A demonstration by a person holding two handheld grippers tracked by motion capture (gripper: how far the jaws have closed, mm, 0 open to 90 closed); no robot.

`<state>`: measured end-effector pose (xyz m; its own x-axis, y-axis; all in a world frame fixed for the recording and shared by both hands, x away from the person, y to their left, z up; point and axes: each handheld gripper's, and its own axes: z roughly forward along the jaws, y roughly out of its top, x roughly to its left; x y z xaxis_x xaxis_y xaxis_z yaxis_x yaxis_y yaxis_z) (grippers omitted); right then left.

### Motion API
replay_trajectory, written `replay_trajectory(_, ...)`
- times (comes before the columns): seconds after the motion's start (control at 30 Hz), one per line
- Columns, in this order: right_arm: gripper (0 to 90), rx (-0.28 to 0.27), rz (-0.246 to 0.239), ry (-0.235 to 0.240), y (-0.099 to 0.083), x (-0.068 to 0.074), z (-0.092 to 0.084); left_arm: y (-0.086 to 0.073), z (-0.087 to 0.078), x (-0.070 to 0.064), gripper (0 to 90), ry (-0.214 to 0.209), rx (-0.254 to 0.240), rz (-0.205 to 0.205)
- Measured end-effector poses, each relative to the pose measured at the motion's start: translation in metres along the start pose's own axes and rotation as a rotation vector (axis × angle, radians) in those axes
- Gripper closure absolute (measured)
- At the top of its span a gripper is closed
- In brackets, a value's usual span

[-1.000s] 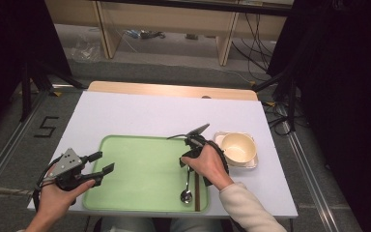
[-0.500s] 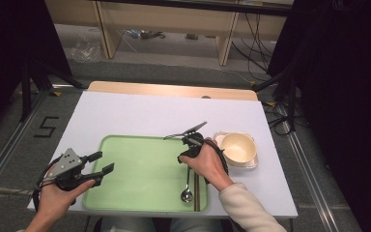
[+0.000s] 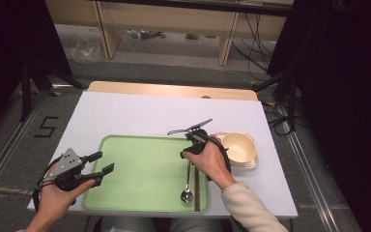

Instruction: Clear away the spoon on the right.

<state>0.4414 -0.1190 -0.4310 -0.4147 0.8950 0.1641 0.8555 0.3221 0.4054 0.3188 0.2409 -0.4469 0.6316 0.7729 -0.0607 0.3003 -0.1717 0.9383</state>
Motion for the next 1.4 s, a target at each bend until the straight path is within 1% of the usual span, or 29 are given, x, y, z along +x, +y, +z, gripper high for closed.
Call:
replay_trajectory(0.07,52.7,-0.018,-0.009,0.012,0.001,-0.004,-0.004,0.0,0.0,0.0,36.9,0.001,0.001,0.0)
replay_trajectory(0.1,52.7,-0.019,0.013,0.007,0.002,-0.004,-0.007,0.0,0.0,0.0,36.9,-0.002,-0.002,0.0)
replay_trajectory(0.27,53.8,-0.051,0.031,0.005,0.005,-0.019,-0.022,0.0,0.0,0.0,37.0,0.001,0.002,0.001)
replay_trajectory(0.33,54.2,-0.05,0.083,0.0,0.006,-0.022,-0.03,0.0,0.0,0.0,37.0,0.001,0.002,0.002)
replay_trajectory(0.37,54.6,-0.079,0.034,-0.001,0.006,-0.031,-0.032,0.0,0.0,0.0,37.0,0.001,0.002,0.002)
replay_trajectory(0.5,55.1,-0.117,0.076,-0.013,0.007,-0.046,-0.045,0.0,0.001,-0.001,37.0,0.0,0.002,-0.008)
replay_trajectory(0.53,55.2,-0.123,0.068,-0.018,0.007,-0.051,-0.048,0.0,0.001,-0.001,37.0,0.0,0.003,-0.004)
replay_trajectory(0.6,55.1,-0.131,0.087,-0.035,0.007,-0.059,-0.053,0.0,0.001,-0.001,37.0,0.001,0.002,-0.006)
replay_trajectory(0.63,55.1,-0.13,0.094,-0.03,0.006,-0.063,-0.055,0.0,0.001,-0.001,37.0,0.001,0.002,-0.006)
replay_trajectory(0.67,55.2,-0.136,0.084,-0.035,0.006,-0.068,-0.058,0.0,0.001,-0.001,37.0,0.001,0.002,-0.007)
replay_trajectory(0.73,55.2,-0.136,0.128,-0.04,0.005,-0.074,-0.064,0.0,0.001,-0.001,37.0,0.001,0.003,-0.008)
replay_trajectory(0.77,55.1,-0.149,0.095,-0.052,0.005,-0.081,-0.066,-0.001,0.002,-0.001,36.9,0.0,-0.002,-0.021)
replay_trajectory(0.8,55.0,-0.146,0.117,-0.058,0.005,-0.084,-0.068,0.0,0.002,0.0,37.0,-0.003,0.002,-0.004)
replay_trajectory(0.87,54.7,-0.154,0.152,-0.067,0.003,-0.09,-0.073,-0.001,0.002,-0.001,37.0,-0.002,0.001,-0.014)
replay_trajectory(0.9,54.3,-0.166,0.122,-0.072,0.003,-0.097,-0.074,0.0,0.002,-0.001,37.0,-0.001,0.002,-0.011)
replay_trajectory(0.93,54.4,-0.153,0.175,-0.085,0.003,-0.098,-0.077,0.0,0.002,-0.001,36.9,-0.001,0.002,-0.01)
replay_trajectory(0.97,54.4,-0.157,0.191,-0.087,0.003,-0.101,-0.079,0.0,0.002,0.0,37.0,0.0,0.003,-0.004)
replay_trajectory(1.0,54.3,-0.165,0.176,-0.091,0.002,-0.108,-0.081,0.0,0.002,0.0,37.0,0.001,0.003,-0.004)
replay_trajectory(1.03,54.3,-0.16,0.2,-0.105,0.001,-0.11,-0.083,0.0,0.002,0.0,37.0,0.002,0.003,-0.004)
replay_trajectory(1.07,54.9,-0.162,0.18,-0.102,0.0,-0.117,-0.086,0.0,0.002,0.0,36.9,0.002,0.002,-0.005)
replay_trajectory(1.1,55.1,-0.174,0.211,-0.116,0.0,-0.119,-0.087,0.0,0.002,0.0,36.8,0.008,0.008,-0.006)
replay_trajectory(1.13,55.0,-0.175,0.223,-0.117,-0.001,-0.123,-0.091,0.0,0.002,0.0,36.7,0.009,0.01,-0.005)
replay_trajectory(1.17,54.5,-0.176,0.207,-0.132,-0.002,-0.129,-0.093,0.0,0.003,0.001,36.6,0.01,0.012,-0.007)
replay_trajectory(1.2,53.9,-0.175,0.221,-0.135,-0.003,-0.133,-0.095,0.0,0.003,0.0,36.6,0.009,0.01,-0.013)
replay_trajectory(1.23,53.8,-0.187,0.205,-0.148,-0.005,-0.139,-0.096,0.0,0.003,0.0,36.5,0.01,0.01,-0.011)
replay_trajectory(1.27,54.1,-0.19,0.207,-0.159,-0.006,-0.142,-0.099,0.0,0.003,0.0,36.4,0.01,0.009,-0.012)
replay_trajectory(1.3,54.7,-0.187,0.223,-0.158,-0.007,-0.144,-0.101,0.0,0.004,-0.001,36.4,0.009,0.008,-0.025)
replay_trajectory(1.37,56.3,-0.188,0.215,-0.161,-0.008,-0.151,-0.102,0.0,0.004,-0.001,36.4,0.007,0.006,-0.026)
replay_trajectory(1.4,57.3,-0.186,0.226,-0.157,-0.009,-0.153,-0.102,0.0,0.004,0.0,36.4,0.002,0.007,-0.02)
